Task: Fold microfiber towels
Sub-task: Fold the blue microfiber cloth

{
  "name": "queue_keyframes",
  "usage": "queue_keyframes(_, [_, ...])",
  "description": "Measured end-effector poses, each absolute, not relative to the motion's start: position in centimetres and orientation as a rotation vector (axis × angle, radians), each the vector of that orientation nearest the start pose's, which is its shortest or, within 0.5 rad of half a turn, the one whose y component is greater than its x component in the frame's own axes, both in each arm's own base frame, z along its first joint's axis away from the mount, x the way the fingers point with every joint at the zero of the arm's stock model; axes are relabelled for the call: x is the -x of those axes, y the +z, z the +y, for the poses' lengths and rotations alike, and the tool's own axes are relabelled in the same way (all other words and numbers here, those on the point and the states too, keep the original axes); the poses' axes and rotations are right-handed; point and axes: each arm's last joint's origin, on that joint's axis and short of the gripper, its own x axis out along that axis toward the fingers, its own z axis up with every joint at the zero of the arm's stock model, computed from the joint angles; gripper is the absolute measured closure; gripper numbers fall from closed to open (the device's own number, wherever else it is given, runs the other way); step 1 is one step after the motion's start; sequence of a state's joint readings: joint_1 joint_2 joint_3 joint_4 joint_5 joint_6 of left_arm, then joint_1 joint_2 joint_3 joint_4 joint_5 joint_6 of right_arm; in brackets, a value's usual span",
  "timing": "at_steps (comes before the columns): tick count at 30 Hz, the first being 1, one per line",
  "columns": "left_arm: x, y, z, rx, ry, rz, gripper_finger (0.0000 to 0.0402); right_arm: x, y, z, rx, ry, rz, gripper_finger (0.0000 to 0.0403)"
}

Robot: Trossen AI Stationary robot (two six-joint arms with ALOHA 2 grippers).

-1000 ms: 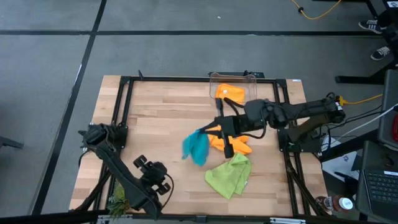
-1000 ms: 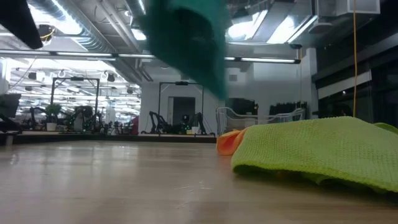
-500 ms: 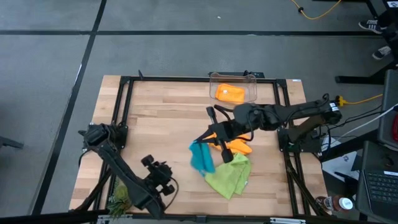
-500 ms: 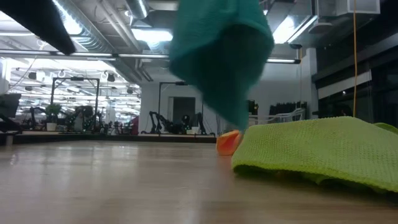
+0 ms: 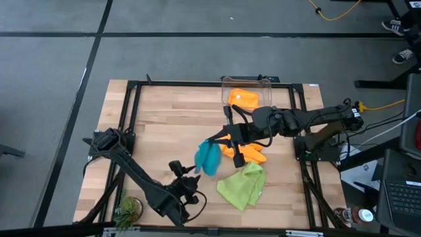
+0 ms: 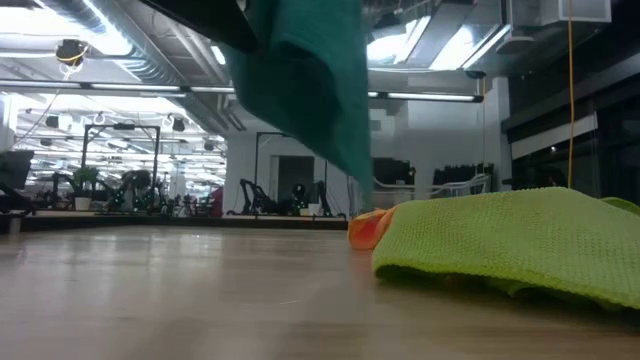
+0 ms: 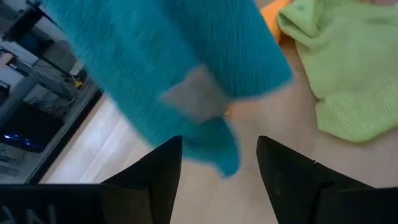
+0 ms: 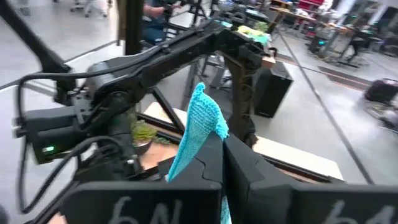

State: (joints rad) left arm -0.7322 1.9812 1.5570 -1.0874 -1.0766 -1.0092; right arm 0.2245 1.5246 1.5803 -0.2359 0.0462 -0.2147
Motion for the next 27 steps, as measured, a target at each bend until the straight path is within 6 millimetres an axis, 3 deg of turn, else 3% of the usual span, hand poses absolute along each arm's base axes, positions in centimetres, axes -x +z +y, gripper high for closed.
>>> queue_keyframes(5, [-30.1, 21.8, -23.2, -0.247, 0.662, 0.638, 0.0201, -33.6, 42.5, 7.5, 0.238, 0.181, 0.144, 0.0403])
queue_keyframes(14, [-31.7, 21.9, -20.8, -0.245, 0.744, 0.633, 0.0204, -33.5, 42.5, 7.8, 0.236, 0.198, 0.147, 0.0403])
queue_keyframes(27, [-31.3, 21.6, -19.5, -0.292, 0.75, 0.792, 0.0205, -32.5, 42.9, 8.0, 0.231, 0.26, 0.16, 0.0403])
